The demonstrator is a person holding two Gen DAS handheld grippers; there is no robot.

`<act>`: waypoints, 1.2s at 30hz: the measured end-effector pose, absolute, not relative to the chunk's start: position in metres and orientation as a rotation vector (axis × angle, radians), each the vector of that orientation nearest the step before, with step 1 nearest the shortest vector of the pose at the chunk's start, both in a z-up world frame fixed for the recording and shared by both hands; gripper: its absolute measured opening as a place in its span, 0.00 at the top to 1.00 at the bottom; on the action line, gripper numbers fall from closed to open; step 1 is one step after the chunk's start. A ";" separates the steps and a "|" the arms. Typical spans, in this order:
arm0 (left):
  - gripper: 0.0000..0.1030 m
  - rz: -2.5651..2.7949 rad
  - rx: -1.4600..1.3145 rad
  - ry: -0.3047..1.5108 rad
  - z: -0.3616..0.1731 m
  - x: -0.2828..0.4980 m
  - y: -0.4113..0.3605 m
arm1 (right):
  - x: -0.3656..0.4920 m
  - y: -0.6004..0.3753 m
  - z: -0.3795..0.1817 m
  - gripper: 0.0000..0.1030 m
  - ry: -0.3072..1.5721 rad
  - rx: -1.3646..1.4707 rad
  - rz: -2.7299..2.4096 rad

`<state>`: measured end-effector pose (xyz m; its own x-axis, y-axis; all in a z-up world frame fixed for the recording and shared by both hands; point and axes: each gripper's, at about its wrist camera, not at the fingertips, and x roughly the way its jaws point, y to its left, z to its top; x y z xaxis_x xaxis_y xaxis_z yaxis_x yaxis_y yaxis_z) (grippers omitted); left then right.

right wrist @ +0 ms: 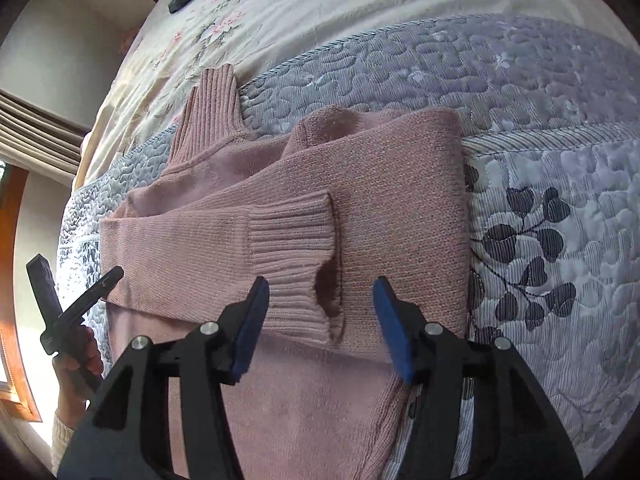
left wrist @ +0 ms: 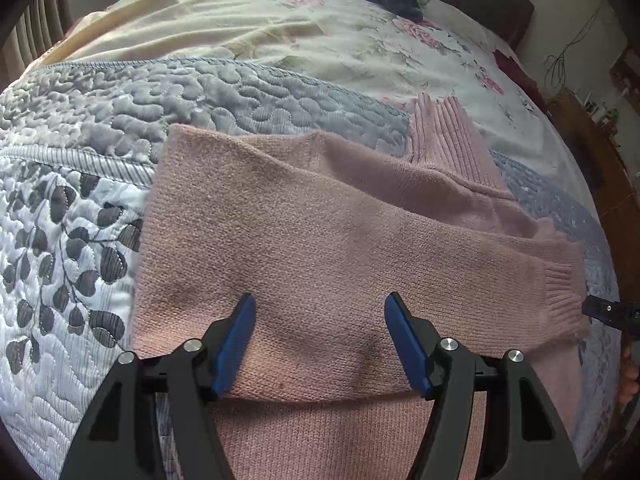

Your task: Fold small clothes

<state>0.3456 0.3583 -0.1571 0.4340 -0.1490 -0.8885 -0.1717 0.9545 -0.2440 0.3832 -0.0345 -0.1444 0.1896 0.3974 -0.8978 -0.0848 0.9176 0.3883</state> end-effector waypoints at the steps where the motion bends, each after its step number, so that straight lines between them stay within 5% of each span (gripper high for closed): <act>1: 0.35 0.007 -0.328 1.124 -0.156 0.346 0.356 | 0.386 -0.035 -0.147 0.47 1.348 0.287 0.347; 4: 0.35 -0.011 -0.323 1.115 -0.153 0.350 0.348 | 0.394 -0.029 -0.156 0.51 1.362 0.297 0.351; 7: 0.35 -0.022 -0.315 1.115 -0.155 0.357 0.338 | 0.400 -0.019 -0.162 0.69 1.370 0.277 0.356; 9: 0.35 -0.019 -0.305 1.120 -0.158 0.362 0.333 | 0.402 -0.010 -0.163 0.90 1.383 0.230 0.360; 11: 0.34 -0.011 -0.283 1.123 -0.161 0.365 0.329 | 0.400 -0.004 -0.154 0.92 1.357 0.192 0.386; 26: 0.34 -0.025 -0.195 1.143 -0.173 0.363 0.327 | 0.396 -0.009 -0.172 0.91 1.376 0.063 0.316; 36: 0.31 -0.110 -0.305 1.065 -0.121 0.433 0.322 | 0.469 0.032 -0.120 0.73 1.285 0.169 0.485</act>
